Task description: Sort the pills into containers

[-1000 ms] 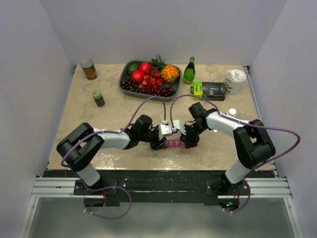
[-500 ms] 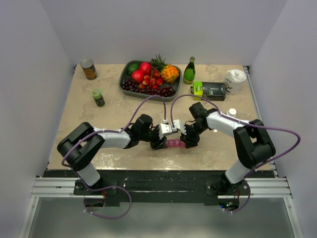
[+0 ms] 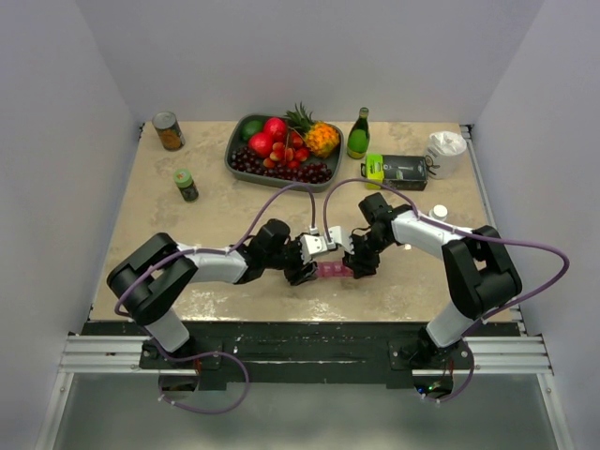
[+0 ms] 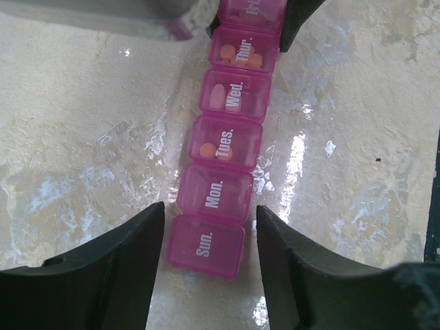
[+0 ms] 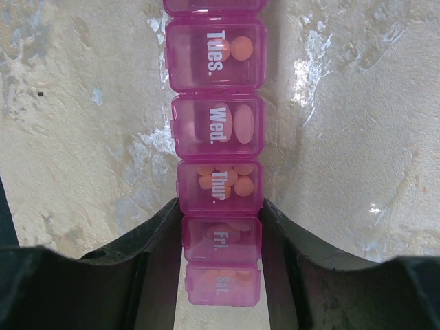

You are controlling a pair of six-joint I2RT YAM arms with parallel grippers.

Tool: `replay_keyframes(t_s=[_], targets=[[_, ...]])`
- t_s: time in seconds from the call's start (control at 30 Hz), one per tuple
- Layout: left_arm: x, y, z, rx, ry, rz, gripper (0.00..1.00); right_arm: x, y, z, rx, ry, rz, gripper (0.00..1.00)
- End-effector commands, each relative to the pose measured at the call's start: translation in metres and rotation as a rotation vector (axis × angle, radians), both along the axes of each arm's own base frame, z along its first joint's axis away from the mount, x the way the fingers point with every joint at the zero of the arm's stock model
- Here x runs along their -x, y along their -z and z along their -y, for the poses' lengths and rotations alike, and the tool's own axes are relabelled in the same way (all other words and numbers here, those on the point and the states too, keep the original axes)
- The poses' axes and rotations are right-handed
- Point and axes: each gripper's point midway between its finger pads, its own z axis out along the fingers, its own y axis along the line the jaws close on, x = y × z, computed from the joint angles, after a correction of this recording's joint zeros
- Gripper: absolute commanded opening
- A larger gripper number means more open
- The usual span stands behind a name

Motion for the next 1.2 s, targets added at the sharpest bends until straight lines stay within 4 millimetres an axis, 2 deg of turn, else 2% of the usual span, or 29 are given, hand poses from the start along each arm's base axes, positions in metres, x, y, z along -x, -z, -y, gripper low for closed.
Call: replay_keyframes(t_s=[0.0, 0.17, 0.4, 0.53, 0.73, 0.87, 1.0, 1.17], targets=[[-0.001, -0.014, 0.008, 0.023, -0.004, 0.089, 0.61, -0.005, 0.000, -0.010, -0.016, -0.026, 0.028, 0.22], [0.000, -0.026, 0.013, 0.075, 0.008, 0.134, 0.65, -0.003, 0.000, -0.010, -0.016, -0.026, 0.021, 0.22], [0.002, -0.031, 0.021, 0.112, 0.038, 0.182, 0.66, -0.002, 0.000, -0.010, -0.019, -0.027, 0.014, 0.22], [-0.001, -0.027, 0.023, 0.101, 0.032, 0.198, 0.64, -0.002, 0.000, -0.010, -0.018, -0.029, 0.012, 0.22], [-0.001, -0.015, 0.024, 0.054, 0.044, 0.179, 0.50, -0.002, 0.001, -0.010, -0.017, -0.027, 0.010, 0.22], [0.001, -0.008, 0.018, 0.023, 0.044, 0.174, 0.51, -0.002, 0.001, -0.010, -0.017, -0.029, 0.010, 0.22], [-0.002, -0.006, 0.013, 0.002, 0.024, 0.189, 0.57, -0.002, 0.001, -0.010, -0.017, -0.027, 0.011, 0.22], [-0.005, -0.004, 0.013, -0.007, 0.017, 0.192, 0.57, -0.002, 0.001, -0.010, -0.017, -0.029, 0.010, 0.22]])
